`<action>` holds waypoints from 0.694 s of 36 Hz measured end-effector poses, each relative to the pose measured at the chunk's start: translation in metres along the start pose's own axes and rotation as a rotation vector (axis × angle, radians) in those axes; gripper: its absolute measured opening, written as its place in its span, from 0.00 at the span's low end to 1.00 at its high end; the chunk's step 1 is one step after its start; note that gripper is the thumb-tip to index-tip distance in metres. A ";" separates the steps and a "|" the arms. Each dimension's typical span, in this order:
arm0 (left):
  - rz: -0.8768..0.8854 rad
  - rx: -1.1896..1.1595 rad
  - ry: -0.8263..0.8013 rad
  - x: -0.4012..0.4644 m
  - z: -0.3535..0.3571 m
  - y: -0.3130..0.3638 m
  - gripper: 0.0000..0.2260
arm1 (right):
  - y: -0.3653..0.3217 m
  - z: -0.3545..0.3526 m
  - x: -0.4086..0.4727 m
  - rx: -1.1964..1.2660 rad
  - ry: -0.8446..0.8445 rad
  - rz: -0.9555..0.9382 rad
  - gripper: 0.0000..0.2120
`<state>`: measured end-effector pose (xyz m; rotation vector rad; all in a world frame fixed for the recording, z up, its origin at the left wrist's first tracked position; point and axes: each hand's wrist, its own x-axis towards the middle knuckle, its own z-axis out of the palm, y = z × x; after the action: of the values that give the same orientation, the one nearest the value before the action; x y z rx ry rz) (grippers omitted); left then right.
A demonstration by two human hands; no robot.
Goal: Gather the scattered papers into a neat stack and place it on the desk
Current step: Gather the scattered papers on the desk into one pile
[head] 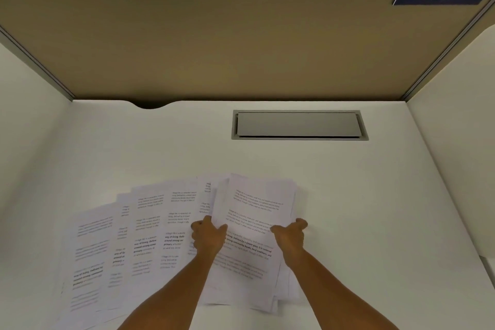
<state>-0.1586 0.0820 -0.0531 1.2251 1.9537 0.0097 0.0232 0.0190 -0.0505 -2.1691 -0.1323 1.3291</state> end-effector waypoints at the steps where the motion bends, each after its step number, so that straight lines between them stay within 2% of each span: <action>1: 0.001 -0.021 -0.007 0.002 0.000 -0.001 0.28 | 0.000 -0.001 0.001 0.025 -0.026 0.018 0.40; 10: -0.001 -0.347 -0.060 -0.007 -0.004 0.000 0.34 | 0.016 -0.002 0.006 -0.023 -0.082 0.050 0.29; 14: 0.078 -0.352 -0.160 -0.012 -0.009 -0.004 0.21 | 0.025 -0.006 0.012 -0.044 -0.095 0.032 0.24; 16: 0.098 -0.371 -0.212 -0.016 -0.012 -0.005 0.18 | 0.028 -0.009 0.014 -0.058 -0.087 0.014 0.24; 19: 0.122 -0.408 -0.254 -0.022 -0.018 -0.003 0.18 | 0.038 -0.012 0.027 -0.079 -0.076 0.019 0.31; 25: 0.236 -0.443 -0.326 -0.037 -0.035 0.000 0.18 | 0.030 -0.034 0.001 0.065 -0.095 -0.046 0.31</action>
<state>-0.1740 0.0674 -0.0062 1.0726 1.4213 0.3260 0.0457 -0.0198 -0.0562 -2.0376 -0.1733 1.3915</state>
